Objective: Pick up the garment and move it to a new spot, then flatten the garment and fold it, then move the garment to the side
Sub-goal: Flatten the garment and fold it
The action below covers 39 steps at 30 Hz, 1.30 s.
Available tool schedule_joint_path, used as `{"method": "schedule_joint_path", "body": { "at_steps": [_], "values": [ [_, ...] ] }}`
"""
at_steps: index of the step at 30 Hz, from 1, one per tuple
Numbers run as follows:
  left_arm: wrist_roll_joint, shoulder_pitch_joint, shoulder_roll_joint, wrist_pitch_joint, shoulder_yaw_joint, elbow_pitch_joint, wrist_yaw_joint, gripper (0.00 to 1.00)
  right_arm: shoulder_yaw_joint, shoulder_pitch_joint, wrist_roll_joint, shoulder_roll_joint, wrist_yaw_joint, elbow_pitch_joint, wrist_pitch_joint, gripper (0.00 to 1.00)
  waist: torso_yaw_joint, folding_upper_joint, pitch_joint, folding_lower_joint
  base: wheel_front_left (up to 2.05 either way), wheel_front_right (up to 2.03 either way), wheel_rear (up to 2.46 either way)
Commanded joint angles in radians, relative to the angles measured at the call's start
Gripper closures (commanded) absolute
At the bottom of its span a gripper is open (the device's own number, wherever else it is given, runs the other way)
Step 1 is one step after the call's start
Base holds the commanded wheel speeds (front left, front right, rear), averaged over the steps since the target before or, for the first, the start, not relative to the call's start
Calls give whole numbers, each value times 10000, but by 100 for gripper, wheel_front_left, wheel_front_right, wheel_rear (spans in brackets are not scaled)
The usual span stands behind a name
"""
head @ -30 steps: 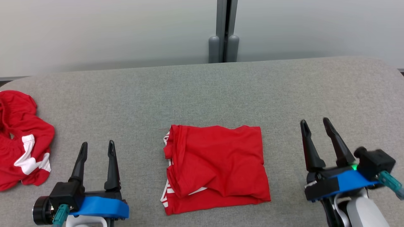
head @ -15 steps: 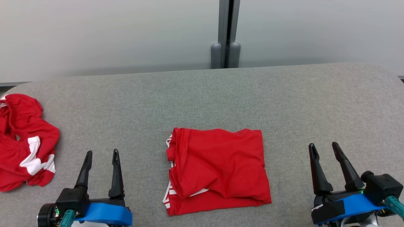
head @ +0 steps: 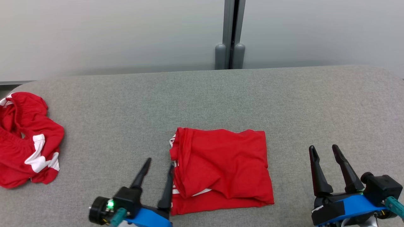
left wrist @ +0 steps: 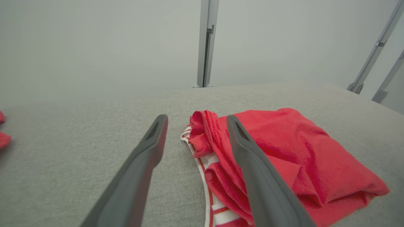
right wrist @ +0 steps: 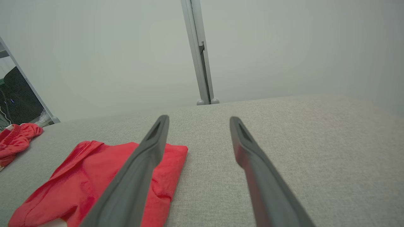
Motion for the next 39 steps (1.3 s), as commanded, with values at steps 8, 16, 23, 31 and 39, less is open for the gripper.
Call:
{"method": "schedule_joint_path", "body": {
  "at_steps": [8, 16, 23, 31, 39],
  "values": [
    [-200, -140, 85, 503, -1493, 592, -153, 0, -34, -145, 113, 8, 6, 178, -76, 0, -111, 0, 181, 0, 0, 0, 0],
    [-621, -109, 229, 611, -2095, 1372, -142, 0, -24, -286, 191, 8, 6, 323, -181, 0, -230, 0, 335, 0, 0, 0, 0],
    [-983, -535, 216, 413, -2410, 2042, -146, 0, 35, -364, 232, 9, 6, 428, -231, 0, -267, 0, 438, 0, 0, 0, 0],
    [-1406, -967, 290, 162, -2667, 2502, -148, 100, -2, -383, 214, 8, 6, 603, -296, 0, -247, 0, 411, 0, 0, 0, 0],
    [-1481, -483, 782, 203, -2630, 1905, -26, 100, -245, -232, 134, 8, 6, 764, -355, 0, -124, 0, 337, 0, 0, 0, 0]
  ]
}}
